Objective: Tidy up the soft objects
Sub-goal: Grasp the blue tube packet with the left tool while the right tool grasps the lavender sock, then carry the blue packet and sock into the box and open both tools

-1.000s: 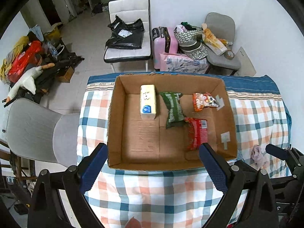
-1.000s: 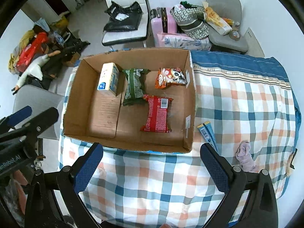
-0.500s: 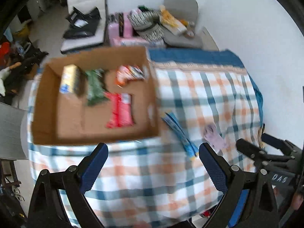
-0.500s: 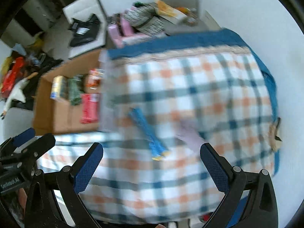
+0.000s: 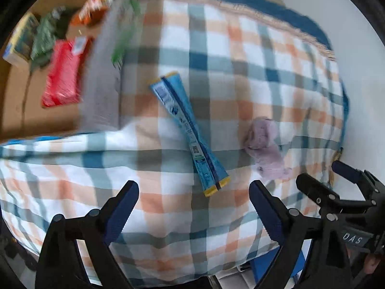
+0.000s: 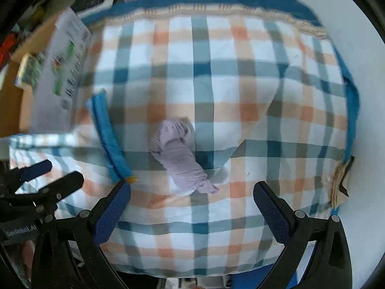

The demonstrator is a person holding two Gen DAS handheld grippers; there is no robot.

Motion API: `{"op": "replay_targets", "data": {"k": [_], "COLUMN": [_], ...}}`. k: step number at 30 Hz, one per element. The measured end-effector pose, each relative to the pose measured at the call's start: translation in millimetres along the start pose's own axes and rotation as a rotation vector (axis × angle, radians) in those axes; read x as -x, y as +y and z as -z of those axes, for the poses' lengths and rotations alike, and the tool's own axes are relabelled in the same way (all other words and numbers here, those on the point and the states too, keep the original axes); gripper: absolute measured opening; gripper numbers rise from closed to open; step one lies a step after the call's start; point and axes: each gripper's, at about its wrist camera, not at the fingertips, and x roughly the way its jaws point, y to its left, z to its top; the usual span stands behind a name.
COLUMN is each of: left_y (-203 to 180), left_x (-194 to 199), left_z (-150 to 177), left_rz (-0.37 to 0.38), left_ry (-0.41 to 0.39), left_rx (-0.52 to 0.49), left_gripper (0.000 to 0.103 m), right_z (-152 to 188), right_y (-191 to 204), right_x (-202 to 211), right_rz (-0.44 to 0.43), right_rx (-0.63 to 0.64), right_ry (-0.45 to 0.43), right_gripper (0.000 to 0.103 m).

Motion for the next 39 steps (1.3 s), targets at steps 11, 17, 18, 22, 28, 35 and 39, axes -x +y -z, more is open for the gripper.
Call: {"op": "replay_targets", "data": {"k": [11,17,18,22,28,35,39], "left_y": [-2.6,-11.0,-12.0,-13.7,-24.1,-37.3,-37.7], "left_x": [-64.7,-78.5,-79.9,-82.7,-89.8,-91.7,-87.4], "left_z": [-15.4,-17.8,-17.8,-17.1,-18.8,-12.4,-12.4], "left_rz": [-0.096,-0.167,-0.173,-0.187,-0.205,-0.204,-0.204], "left_ry": [0.062,0.052,0.049,0.039,0.034,0.026,0.022], "left_rx": [0.036,0.005,0.007,0.011,-0.006,-0.014,-0.013], "left_gripper": [0.091,0.091,0.090,0.087,0.074,0.048,0.043], "right_z": [-21.9,-27.0,-28.0,-28.6,-32.2,-29.4,-27.6], "right_y": [-0.9,-1.8,-1.5,-3.1,-1.6,14.2,17.1], "right_x": [-67.7,-89.4,-92.1,-99.2,-108.9,-116.7,-118.4], "right_rz": [-0.081,-0.099,-0.106,-0.115,-0.111,-0.075,-0.064], "right_rx": [0.064,0.085,0.087,0.094,0.116,0.150,0.152], "right_ry": [0.138,0.183,0.190,0.193,0.205,0.233,0.237], "right_gripper": [0.097,0.088,0.085,0.084,0.074,0.056,0.055]}}
